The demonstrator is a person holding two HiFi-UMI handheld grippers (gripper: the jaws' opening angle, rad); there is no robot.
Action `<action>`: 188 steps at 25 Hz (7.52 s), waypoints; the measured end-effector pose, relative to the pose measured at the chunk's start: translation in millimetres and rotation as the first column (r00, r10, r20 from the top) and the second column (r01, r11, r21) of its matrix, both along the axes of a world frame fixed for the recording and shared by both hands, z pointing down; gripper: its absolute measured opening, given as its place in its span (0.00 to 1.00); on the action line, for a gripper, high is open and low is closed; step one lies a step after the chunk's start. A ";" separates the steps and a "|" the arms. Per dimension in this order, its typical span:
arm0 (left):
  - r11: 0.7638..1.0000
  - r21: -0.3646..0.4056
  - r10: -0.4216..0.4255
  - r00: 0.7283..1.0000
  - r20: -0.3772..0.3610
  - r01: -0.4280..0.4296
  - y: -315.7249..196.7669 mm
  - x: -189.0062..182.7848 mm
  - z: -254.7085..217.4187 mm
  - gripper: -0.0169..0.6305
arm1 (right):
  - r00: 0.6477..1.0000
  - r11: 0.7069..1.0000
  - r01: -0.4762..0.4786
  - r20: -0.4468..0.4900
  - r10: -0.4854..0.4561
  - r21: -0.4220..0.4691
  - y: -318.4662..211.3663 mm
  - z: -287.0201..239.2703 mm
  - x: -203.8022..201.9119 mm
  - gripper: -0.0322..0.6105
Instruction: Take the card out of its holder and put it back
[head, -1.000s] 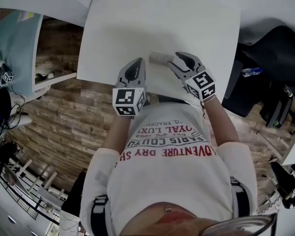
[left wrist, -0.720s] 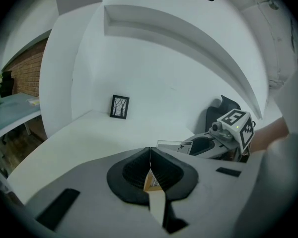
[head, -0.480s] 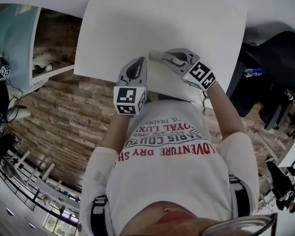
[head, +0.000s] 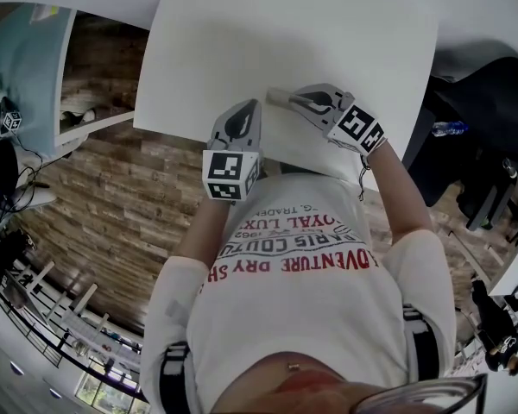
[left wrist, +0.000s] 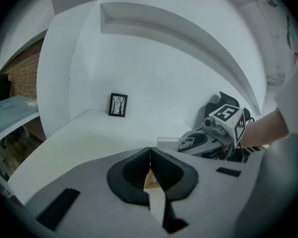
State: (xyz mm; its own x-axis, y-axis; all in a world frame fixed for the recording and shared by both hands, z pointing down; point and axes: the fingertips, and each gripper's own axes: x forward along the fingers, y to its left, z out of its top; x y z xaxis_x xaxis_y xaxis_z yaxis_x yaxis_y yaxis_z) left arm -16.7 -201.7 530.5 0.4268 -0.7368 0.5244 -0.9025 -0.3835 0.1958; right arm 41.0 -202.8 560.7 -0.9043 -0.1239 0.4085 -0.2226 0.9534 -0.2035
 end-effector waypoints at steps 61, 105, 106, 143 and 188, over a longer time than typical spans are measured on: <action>0.951 0.202 0.249 0.967 -0.057 -0.233 79.9 -41.7 -61.7 0.06 | 0.415 0.402 -0.901 0.061 0.908 0.162 98.1 -80.7 45.4 0.11; 0.994 0.089 -0.060 0.996 -0.067 0.066 41.4 -37.2 -27.0 0.06 | 0.940 0.924 -0.338 0.014 0.341 0.176 12.9 -66.2 31.7 0.11; 0.993 0.088 -0.067 0.995 -0.067 0.073 41.1 -37.2 -26.6 0.06 | 0.948 0.933 -0.314 0.012 0.317 0.178 11.5 -65.5 30.5 0.11; 0.991 0.057 -0.122 0.992 -0.018 0.123 33.1 -44.2 -10.4 0.06 | 0.999 0.997 0.014 -0.040 -0.011 0.079 3.7 -4.8 -1.1 0.11; 0.960 0.240 0.167 0.982 -0.087 -0.142 16.7 -14.1 -77.4 0.06 | 0.626 0.603 -0.772 0.074 0.776 0.198 11.7 -87.9 46.1 0.10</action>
State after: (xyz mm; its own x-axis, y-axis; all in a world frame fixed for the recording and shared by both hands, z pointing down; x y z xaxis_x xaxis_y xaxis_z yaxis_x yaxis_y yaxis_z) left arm -30.8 -185.0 453.1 0.5888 -0.7532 0.2933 -0.8077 -0.5628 0.1760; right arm 87.2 -191.0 472.8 -0.4257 -0.8511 0.3073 -0.8978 0.4396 -0.0263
